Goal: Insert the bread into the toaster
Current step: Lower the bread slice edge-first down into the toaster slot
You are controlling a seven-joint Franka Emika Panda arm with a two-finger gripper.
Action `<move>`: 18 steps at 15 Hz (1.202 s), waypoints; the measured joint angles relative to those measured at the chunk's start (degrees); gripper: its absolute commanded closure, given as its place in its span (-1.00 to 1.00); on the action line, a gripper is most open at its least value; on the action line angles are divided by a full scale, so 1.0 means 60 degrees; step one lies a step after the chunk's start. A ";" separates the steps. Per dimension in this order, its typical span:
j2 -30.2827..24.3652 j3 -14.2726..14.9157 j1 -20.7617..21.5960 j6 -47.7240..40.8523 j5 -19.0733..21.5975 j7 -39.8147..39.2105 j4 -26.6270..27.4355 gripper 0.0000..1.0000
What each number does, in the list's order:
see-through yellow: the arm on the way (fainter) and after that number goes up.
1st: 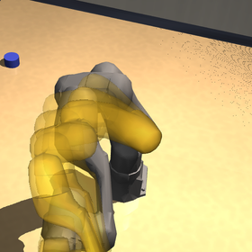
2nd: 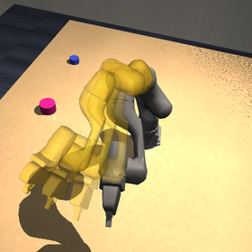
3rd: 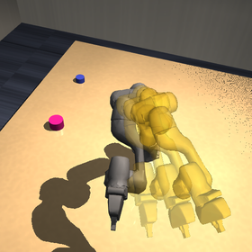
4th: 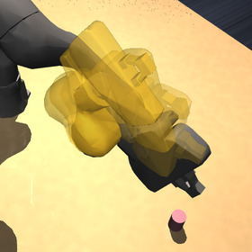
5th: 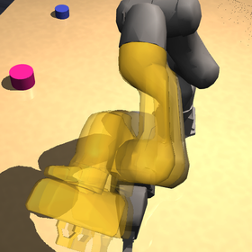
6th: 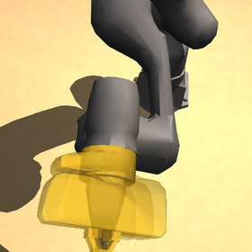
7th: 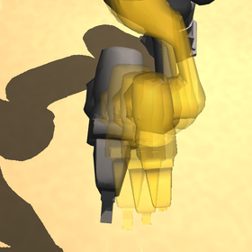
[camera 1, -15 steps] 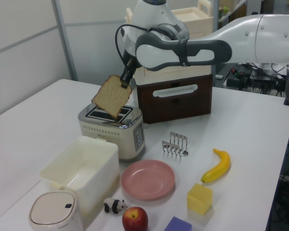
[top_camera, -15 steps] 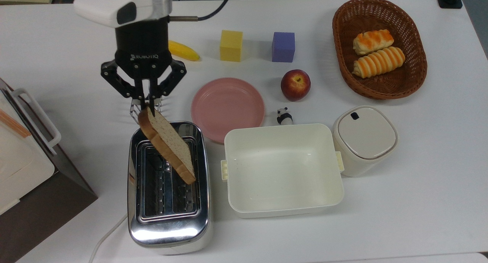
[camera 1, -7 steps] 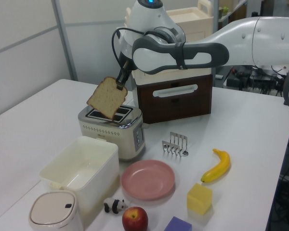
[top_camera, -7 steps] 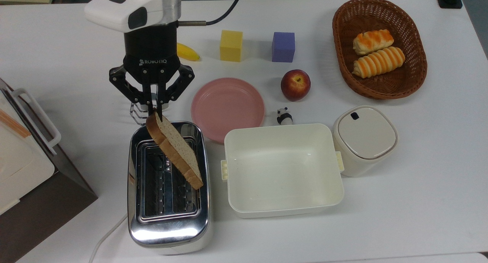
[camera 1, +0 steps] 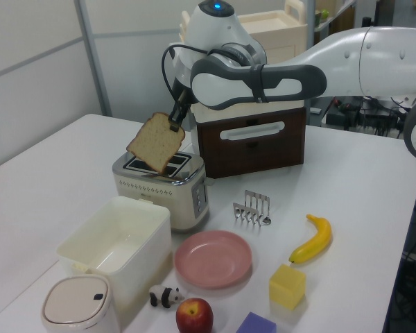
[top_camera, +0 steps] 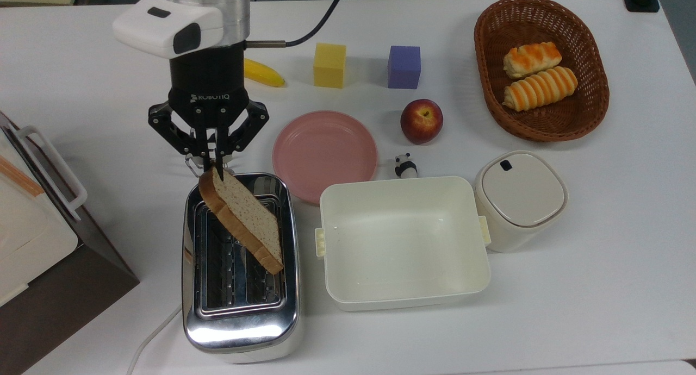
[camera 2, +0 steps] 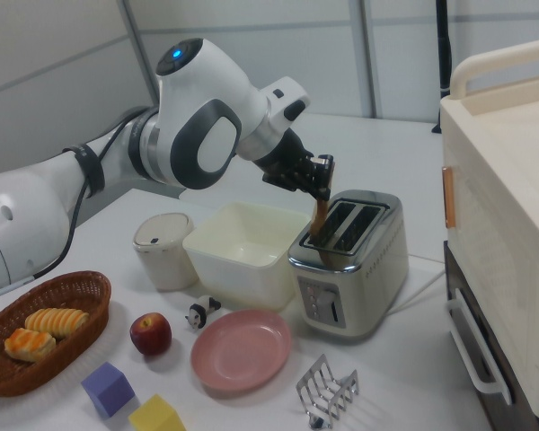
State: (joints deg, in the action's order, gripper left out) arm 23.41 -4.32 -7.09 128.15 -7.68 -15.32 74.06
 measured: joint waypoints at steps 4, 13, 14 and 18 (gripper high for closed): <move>0.0034 0.0003 -0.0098 0.0032 0.0000 0.0000 0.0000 1.00; 0.0139 -0.0002 -0.0081 0.0036 -0.0086 0.0000 0.0001 1.00; 0.0208 -0.0002 -0.0069 0.0036 -0.0161 0.0000 0.0001 1.00; 0.0296 -0.0027 -0.0024 0.0036 -0.0268 0.0000 0.0001 1.00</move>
State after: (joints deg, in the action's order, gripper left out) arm 25.19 -4.49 -7.24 128.36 -9.29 -15.32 74.07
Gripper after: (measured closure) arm 0.907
